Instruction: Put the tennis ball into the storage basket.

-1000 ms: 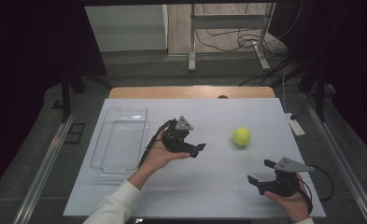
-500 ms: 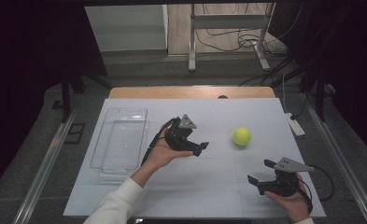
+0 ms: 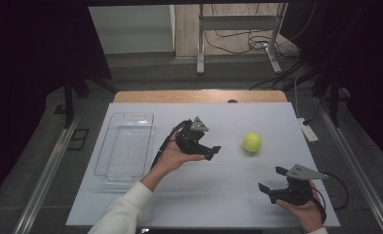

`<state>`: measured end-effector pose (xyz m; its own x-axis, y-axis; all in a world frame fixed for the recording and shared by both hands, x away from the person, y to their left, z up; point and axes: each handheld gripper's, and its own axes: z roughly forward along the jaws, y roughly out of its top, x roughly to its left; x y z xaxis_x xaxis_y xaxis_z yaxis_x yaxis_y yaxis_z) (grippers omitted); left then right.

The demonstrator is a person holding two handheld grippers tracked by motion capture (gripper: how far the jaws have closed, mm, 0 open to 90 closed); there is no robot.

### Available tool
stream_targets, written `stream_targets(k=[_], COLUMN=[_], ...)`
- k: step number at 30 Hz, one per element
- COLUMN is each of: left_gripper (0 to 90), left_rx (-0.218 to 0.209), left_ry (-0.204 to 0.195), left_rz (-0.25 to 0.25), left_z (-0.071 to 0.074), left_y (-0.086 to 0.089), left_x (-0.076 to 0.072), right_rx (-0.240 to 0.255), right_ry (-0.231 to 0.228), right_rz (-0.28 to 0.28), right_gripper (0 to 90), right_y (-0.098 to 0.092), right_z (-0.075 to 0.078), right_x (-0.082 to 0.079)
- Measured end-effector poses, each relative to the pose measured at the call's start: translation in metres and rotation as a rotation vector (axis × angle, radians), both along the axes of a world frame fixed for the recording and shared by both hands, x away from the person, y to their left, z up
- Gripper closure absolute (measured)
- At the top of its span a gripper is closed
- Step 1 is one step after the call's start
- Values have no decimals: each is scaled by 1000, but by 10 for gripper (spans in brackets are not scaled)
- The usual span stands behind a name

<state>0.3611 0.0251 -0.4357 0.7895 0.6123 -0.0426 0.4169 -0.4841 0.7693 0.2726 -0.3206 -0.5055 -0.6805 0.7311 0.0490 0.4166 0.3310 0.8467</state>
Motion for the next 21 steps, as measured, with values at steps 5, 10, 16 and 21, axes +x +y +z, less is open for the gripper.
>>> stream_targets(k=[5, 10, 16, 21], left_gripper=[128, 128, 128, 128], left_rx=[0, 0, 5, 9], left_ry=[0, 3, 5, 7], left_rz=[-3, -9, -13, -15], left_z=[1, 1, 1, 3], left_y=[-3, -6, -10, -13], left_x=[3, 5, 9, 12], right_rx=[0, 0, 0, 1], right_ry=[0, 1, 1, 1], right_rz=[0, 0, 1, 0], right_gripper=[62, 62, 61, 61], right_y=[0, 0, 0, 0], right_z=[0, 0, 0, 0], right_x=[0, 0, 0, 0])
